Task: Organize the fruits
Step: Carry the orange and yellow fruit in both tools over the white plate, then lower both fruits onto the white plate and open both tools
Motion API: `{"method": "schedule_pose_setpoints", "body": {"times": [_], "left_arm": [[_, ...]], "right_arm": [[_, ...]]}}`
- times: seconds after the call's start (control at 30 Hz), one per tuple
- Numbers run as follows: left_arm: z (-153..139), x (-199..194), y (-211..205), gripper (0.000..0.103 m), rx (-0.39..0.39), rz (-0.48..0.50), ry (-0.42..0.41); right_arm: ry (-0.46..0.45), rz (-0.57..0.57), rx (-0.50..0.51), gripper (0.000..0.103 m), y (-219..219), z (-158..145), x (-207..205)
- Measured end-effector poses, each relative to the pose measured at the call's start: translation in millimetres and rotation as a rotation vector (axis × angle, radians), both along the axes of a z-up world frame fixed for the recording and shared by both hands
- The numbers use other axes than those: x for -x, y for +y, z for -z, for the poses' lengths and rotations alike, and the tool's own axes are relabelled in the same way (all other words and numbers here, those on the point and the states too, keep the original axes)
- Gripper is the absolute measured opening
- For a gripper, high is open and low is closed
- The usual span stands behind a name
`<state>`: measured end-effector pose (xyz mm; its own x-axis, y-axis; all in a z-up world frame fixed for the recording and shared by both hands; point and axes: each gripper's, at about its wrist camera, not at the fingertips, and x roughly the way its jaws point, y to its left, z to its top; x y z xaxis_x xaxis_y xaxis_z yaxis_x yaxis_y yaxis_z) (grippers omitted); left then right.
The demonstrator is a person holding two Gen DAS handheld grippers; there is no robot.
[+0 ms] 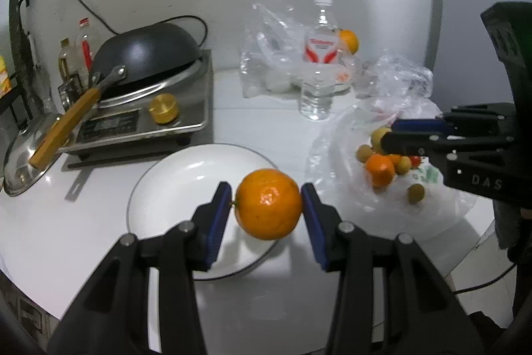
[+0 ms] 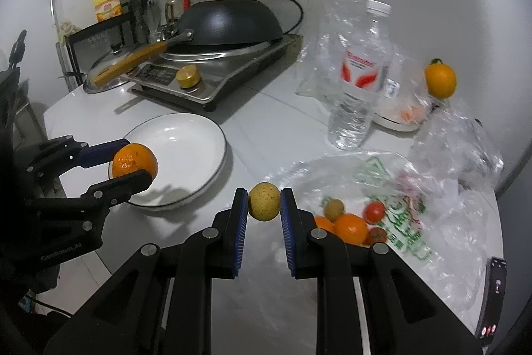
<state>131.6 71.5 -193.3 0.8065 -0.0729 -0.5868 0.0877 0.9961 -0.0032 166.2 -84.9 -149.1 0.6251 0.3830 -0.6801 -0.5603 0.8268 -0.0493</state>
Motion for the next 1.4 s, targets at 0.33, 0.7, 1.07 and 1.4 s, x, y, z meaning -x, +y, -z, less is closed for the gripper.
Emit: {"method": "schedule_pose_setpoints", "body": {"times": [0.33,0.7,1.07,1.4], "left_arm": [[5.2,-3.2,39.8,0.044,0.011,-0.049,0.000],[21.1,-17.6,76.0,0.044,0.008,-0.097,0.024],[40.6,-39.6,94.5,0.044,-0.001,-0.115,0.065],[50.0,-49.3,97.4,0.044,0.001,-0.118,0.088]], "right_arm": [[0.005,-0.044,0.012,0.021,41.1,2.9,-10.8],[0.020,-0.080,0.022,0.021,76.1,11.6,-25.9],[0.053,-0.115,0.021,0.021,107.2,25.7,-43.7],[0.075,-0.144,0.021,0.021,128.7,38.0,-59.3]]}}
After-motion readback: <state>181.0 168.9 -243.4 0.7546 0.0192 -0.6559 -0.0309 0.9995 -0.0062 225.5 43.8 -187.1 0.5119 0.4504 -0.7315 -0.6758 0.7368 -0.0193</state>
